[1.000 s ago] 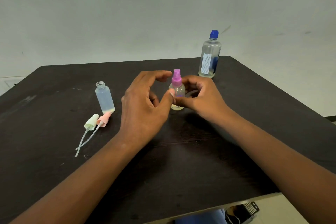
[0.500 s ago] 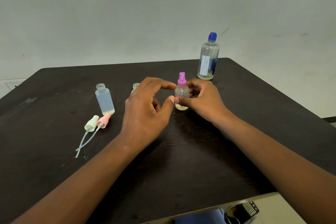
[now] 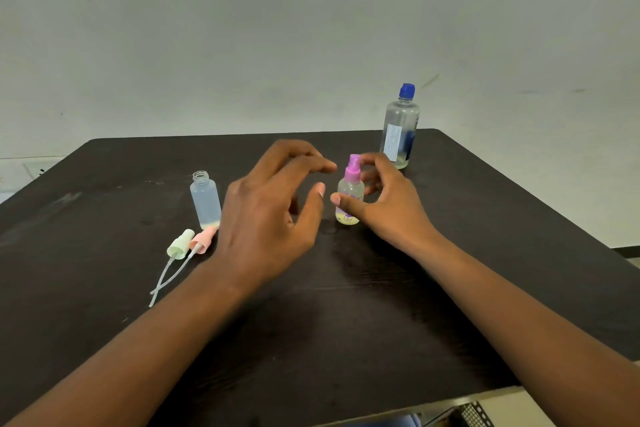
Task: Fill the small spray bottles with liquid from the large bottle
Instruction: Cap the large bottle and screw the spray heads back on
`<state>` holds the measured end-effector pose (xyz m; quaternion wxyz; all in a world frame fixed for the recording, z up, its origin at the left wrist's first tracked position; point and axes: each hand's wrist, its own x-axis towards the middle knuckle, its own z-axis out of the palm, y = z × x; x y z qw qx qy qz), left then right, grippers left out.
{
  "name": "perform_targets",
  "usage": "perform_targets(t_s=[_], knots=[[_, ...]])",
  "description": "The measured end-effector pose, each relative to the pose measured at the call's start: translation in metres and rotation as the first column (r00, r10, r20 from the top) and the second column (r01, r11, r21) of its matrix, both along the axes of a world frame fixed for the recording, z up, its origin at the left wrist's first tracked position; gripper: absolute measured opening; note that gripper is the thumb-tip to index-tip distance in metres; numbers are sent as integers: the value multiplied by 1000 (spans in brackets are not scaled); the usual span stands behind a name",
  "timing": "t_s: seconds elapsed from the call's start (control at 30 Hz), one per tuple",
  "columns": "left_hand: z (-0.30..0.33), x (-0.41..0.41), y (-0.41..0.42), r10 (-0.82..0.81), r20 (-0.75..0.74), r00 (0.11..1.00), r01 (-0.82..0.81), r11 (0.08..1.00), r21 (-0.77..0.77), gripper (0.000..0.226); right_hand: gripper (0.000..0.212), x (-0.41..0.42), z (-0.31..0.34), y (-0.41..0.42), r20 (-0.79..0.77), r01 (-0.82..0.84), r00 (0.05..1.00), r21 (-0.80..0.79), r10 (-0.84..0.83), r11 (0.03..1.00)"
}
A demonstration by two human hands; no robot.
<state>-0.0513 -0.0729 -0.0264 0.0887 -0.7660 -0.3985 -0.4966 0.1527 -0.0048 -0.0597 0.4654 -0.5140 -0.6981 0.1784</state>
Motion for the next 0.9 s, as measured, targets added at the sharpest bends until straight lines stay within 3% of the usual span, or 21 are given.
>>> perform_targets(t_s=[0.1, 0.2, 0.3, 0.43, 0.53, 0.7, 0.9], knots=[[17, -17, -6, 61, -43, 997, -58, 997, 56, 13, 70, -2, 4, -4, -26, 107, 994, 194, -104, 975], [23, -46, -12, 110, -111, 988, -107, 994, 34, 6, 56, -5, 13, -11, -132, 224, 974, 439, -184, 870], [17, -76, -16, 184, -206, 961, -188, 982, 1, 8, 37, -16, 20, -21, -165, 221, 974, 538, -155, 813], [7, -97, -19, 254, -267, 930, -272, 962, -32, 14, 24, -46, 19, -35, -81, 35, 997, 449, 1, 893], [2, -104, -17, 278, -282, 918, -320, 940, -118, 21, 30, -70, 20, -38, -51, -52, 996, 358, 76, 932], [1, -115, -16, 348, -279, 895, -408, 892, -195, 32, 50, -100, 22, -31, 11, -45, 999, 292, 44, 955], [1, -127, -10, 416, -275, 867, -489, 815, -310, 22, 65, -102, 6, -31, 135, -35, 991, 168, 12, 985]])
